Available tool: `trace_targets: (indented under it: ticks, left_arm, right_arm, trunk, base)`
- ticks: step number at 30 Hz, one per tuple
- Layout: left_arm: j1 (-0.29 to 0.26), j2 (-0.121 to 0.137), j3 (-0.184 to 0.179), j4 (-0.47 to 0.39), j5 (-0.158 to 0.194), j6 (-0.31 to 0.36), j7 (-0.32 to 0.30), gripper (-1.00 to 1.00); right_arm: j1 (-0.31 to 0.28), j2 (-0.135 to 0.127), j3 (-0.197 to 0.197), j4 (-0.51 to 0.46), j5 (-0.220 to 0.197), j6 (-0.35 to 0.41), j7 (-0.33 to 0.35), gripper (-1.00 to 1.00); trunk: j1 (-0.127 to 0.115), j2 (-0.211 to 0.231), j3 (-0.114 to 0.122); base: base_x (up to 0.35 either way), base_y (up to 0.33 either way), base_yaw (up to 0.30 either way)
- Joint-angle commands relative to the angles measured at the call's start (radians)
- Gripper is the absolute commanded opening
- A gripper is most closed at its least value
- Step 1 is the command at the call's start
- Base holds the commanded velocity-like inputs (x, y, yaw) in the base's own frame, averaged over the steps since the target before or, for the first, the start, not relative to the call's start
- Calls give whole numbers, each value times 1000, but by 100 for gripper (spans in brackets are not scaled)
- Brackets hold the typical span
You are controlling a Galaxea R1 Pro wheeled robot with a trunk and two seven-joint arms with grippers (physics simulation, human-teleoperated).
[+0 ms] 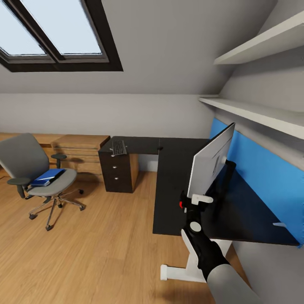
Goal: In the bedroom, organize the workspace by keeping the computer under the desk, ensuring the monitor is on the desk, placing the keyboard on the desk next to the monitor, placing the mouse on the desk next to the keyboard, moving the folder from the swivel chair onto the desk next to the mouse, stacking the notebook on top of the folder with the pen on top of the notebook, and positioning the swivel chair next to the desk.
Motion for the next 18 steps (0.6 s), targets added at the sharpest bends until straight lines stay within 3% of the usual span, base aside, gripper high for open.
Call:
trace_targets:
  ticks: [1,18]
  left_arm:
    - [0,0,2,0,1,-3,1,100]
    - [0,0,2,-1,1,-2,1,100]
  right_arm:
    - [-1,-1,2,1,-1,-3,-6,100]
    - [2,-2,2,2,-1,-3,-6,100]
  trunk:
    - [0,-1,0]
    - [0,-1,5]
  base:
    - [0,0,-124]
    - [0,0,-56]
